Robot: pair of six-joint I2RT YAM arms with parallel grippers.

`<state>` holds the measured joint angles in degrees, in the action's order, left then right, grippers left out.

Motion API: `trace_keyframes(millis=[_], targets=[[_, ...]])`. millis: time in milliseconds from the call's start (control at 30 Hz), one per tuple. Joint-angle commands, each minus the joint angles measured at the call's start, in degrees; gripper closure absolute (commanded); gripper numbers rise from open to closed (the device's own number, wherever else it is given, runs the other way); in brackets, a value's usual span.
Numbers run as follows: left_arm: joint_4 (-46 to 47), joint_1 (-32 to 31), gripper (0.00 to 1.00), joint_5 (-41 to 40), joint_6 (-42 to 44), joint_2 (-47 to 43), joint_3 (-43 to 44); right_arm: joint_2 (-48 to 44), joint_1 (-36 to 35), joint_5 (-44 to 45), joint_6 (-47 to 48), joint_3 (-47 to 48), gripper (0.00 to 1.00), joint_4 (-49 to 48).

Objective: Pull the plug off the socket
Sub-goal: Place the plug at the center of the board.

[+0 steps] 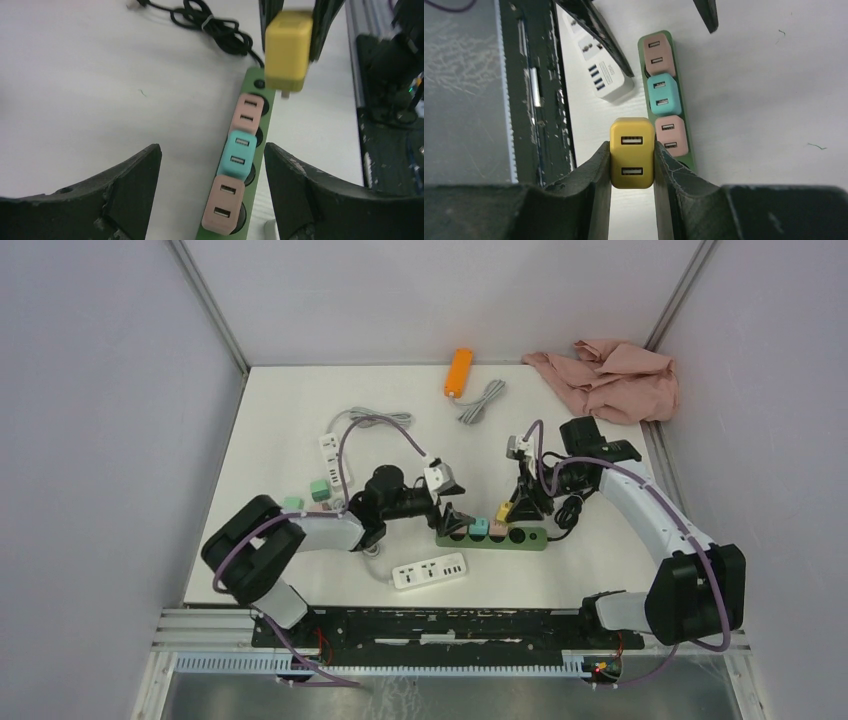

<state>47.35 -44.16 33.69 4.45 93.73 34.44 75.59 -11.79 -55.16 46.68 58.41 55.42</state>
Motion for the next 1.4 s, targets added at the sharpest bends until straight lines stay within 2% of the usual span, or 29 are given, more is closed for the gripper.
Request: trace_keyframes(millis=[0, 67, 233, 300, 433, 567, 700, 933, 1067, 1200, 1367], targets=[[-1.0, 0.7, 0.18, -4.4, -11.8, -10.7, -1.2, 0.1, 1.0, -9.0, -16.7, 1.0, 0.99, -7.9], [-1.2, 0.7, 0.18, -7.9, -17.3, -15.9, -3.5, 0.2, 1.3, -10.2, -28.6, -0.3, 0.97, -14.4], [-0.3, 1.6, 0.13, -15.7, -35.9, -23.4, -7.7, 3.3, 2.1, -14.6, -49.6, -2.4, 0.95, -27.4], [-2.0, 1.6, 0.13, -18.0, -41.3, -25.7, -8.4, 5.2, 2.1, -15.0, -55.5, -2.4, 0.94, -29.7], [-10.7, -0.9, 0.13, -24.3, -44.2, -28.4, -6.4, 8.7, 2.1, -13.6, -64.8, -1.7, 0.93, -31.4], [-29.8, -9.0, 0.12, -44.3, -40.1, -27.8, 2.0, 10.3, 2.1, -13.5, -65.9, -1.4, 0.91, -31.1], [-35.6, -15.0, 0.12, -53.5, -36.2, -24.2, 7.8, 11.2, 2.1, -13.3, -65.8, -0.8, 0.87, -30.0], [-40.8, -20.1, 0.13, -59.5, -27.9, -16.1, 16.0, 12.7, 2.1, -13.6, -64.5, -0.1, 0.86, -28.4], [-43.4, -20.5, 0.17, -60.3, -26.9, -11.1, 20.2, 13.1, 2.1, -13.8, -64.2, -0.1, 0.86, -28.2], [-43.7, -20.5, 0.26, -59.6, -26.8, -8.3, 22.7, 13.5, 2.1, -13.8, -63.7, 0.1, 0.86, -27.8], [-43.0, -20.5, 0.27, -58.2, -26.6, -5.7, 24.6, 13.9, 2.0, -14.3, -63.6, 0.2, 0.86, -27.5]])
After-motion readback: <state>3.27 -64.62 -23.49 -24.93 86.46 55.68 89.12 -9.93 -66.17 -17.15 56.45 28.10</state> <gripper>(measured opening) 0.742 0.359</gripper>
